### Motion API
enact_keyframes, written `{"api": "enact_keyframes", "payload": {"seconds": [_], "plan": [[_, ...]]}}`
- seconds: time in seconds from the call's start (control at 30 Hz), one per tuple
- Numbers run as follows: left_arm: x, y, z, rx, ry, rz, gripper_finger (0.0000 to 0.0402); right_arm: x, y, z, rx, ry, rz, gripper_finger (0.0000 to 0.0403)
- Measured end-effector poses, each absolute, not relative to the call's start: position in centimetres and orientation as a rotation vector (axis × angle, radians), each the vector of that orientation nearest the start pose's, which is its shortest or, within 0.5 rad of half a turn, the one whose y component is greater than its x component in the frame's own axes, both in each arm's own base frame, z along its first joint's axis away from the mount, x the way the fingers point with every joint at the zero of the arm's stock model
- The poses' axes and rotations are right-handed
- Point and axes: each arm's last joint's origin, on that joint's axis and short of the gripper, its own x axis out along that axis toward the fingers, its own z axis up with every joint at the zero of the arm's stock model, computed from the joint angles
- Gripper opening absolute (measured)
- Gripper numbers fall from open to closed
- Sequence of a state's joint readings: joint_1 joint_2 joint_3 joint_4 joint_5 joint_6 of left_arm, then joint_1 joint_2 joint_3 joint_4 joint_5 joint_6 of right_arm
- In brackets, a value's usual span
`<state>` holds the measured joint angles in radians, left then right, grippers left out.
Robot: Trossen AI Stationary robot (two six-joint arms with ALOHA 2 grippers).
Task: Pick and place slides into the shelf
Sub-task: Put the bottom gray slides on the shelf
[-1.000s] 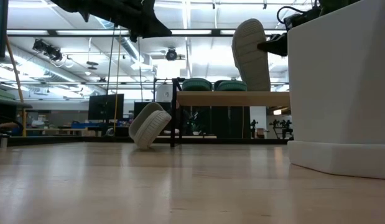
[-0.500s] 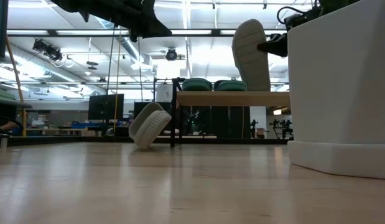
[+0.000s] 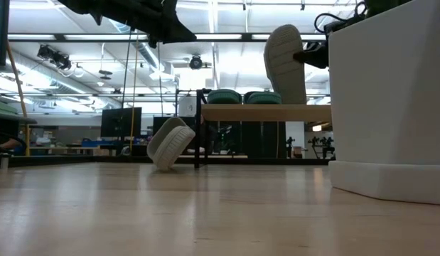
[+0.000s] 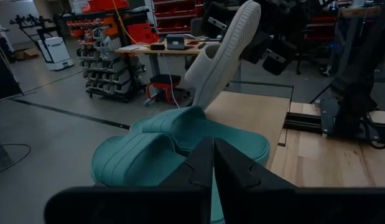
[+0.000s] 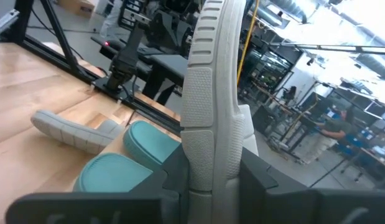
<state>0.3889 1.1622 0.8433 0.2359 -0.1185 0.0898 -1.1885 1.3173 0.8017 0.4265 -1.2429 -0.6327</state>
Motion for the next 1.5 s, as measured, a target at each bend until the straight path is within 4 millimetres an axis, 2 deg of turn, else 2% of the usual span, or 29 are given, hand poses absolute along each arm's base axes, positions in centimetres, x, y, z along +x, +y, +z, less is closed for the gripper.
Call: {"api": "enact_keyframes", "payload": {"seconds": [0.3, 0.47, 0.73, 0.9, 1.07, 1.23, 1.37, 1.5], "plan": [[24.2, 10.3, 31.8, 0.085, 0.108, 0.503, 0.0005, 12.7, -24.3, 28.2, -0.501, 0.009, 0.092, 0.0085], [24.2, 10.3, 31.8, 0.085, 0.108, 0.503, 0.0020, 12.7, -24.3, 28.1, -0.473, 0.019, 0.082, 0.0086], [24.2, 10.3, 31.8, 0.084, 0.108, 0.503, 0.0007, 12.7, -24.4, 28.0, -0.365, 0.041, 0.032, 0.0232], [24.2, 10.3, 31.8, 0.083, 0.108, 0.502, 0.0011, 12.7, -24.4, 27.8, -0.283, 0.051, 0.029, 0.0277], [24.2, 10.3, 31.8, 0.082, 0.107, 0.503, 0.0025, 12.7, -24.3, 27.2, -0.200, 0.077, 0.039, 0.0289], [24.2, 10.3, 31.8, 0.082, 0.108, 0.503, 0.0010, 12.9, -24.1, 26.8, -0.159, 0.093, 0.050, 0.0287], [24.2, 10.3, 31.8, 0.082, 0.108, 0.503, 0.0005, 13.2, -23.7, 27.0, -0.153, 0.100, 0.053, 0.0286], [24.2, 10.3, 31.8, 0.083, 0.108, 0.503, 0.0017, 12.9, -23.1, 27.5, -0.148, 0.105, 0.047, 0.0286]]}}
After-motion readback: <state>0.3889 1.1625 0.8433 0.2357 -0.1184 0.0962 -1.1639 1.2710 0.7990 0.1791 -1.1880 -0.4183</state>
